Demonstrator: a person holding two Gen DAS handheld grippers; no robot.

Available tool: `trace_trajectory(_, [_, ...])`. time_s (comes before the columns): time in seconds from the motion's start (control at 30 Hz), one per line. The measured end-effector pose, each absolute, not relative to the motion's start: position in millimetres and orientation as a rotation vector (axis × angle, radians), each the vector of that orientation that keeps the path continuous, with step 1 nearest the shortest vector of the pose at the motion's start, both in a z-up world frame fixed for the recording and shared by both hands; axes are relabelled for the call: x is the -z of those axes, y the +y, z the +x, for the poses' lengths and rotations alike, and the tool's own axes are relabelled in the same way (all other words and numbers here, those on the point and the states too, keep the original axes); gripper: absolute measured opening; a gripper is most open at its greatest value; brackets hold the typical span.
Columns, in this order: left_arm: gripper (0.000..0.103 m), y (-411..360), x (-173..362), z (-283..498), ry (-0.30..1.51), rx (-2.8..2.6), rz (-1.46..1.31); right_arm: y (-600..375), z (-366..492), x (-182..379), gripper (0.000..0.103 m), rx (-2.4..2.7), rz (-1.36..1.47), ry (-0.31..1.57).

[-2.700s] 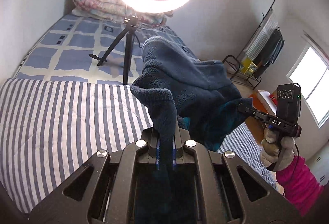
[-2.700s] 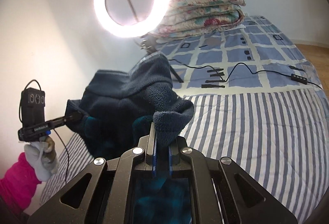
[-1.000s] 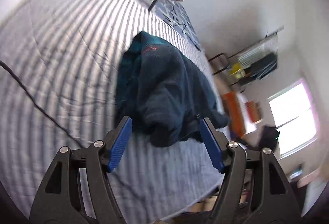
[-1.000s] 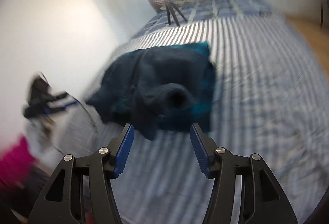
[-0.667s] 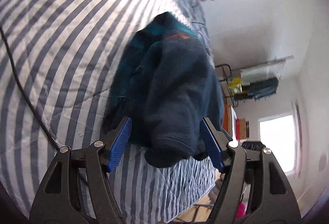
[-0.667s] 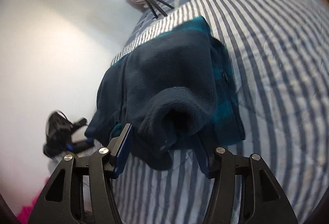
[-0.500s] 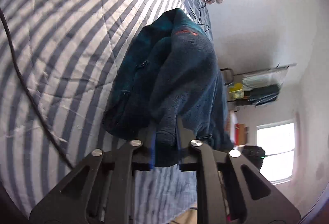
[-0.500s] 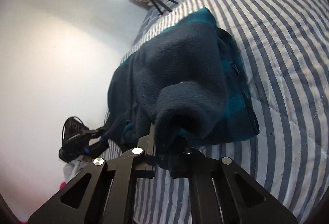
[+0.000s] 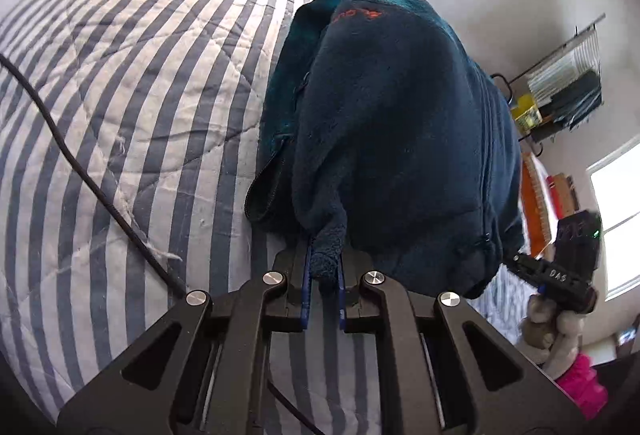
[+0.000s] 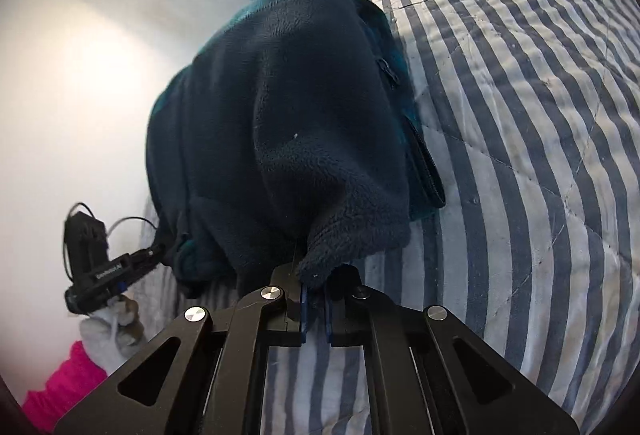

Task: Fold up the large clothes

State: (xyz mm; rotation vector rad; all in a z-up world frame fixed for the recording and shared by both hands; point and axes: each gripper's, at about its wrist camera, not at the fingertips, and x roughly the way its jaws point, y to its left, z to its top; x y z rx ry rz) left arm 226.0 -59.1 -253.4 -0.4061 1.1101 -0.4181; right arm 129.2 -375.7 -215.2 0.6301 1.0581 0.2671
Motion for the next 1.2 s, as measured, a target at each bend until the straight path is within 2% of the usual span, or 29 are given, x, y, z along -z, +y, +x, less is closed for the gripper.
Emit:
trace_trajectory(0.17, [0.013,-57.1,229.0,226.3,1.125,0.425,-0.385,-373.2,128.6,191.3,0.009,-0.278,0.596,1.088])
trace_trajectory(0.33, [0.014,-35.2,184.7,220.2,1.086,0.445,-0.361,-379.5,104.9,149.6,0.009,-0.310,0.443,1.137])
trace_trajectory(0.57, [0.014,-55.9,115.3,240.6,0.935,0.439,-0.260,-375.6,115.3,78.3,0.009,-0.327,0.240,0.976])
trace_trajectory(0.63, [0.019,-65.1,106.7,254.7,0.903,0.432,-0.262,-367.2,139.4,70.1,0.009,-0.306,0.186,0.910])
trace_trajectory(0.67, [0.027,-73.5,102.5,264.3,0.888,0.436,-0.256,-364.4,151.8,69.5,0.009,-0.307,0.185,0.885])
trace_trajectory(0.73, [0.033,-88.4,98.7,282.6,0.868,0.420,-0.231,-356.4,177.9,71.1,0.009,-0.317,0.187,0.859])
trace_trajectory(0.93, [0.033,-130.2,122.5,333.2,0.921,0.426,-0.189,-327.3,243.5,97.3,0.009,-0.283,0.151,0.881])
trace_trajectory(1.2, [0.034,-146.2,184.4,361.5,0.980,0.376,-0.096,-319.0,269.5,141.1,0.009,-0.258,0.096,0.972])
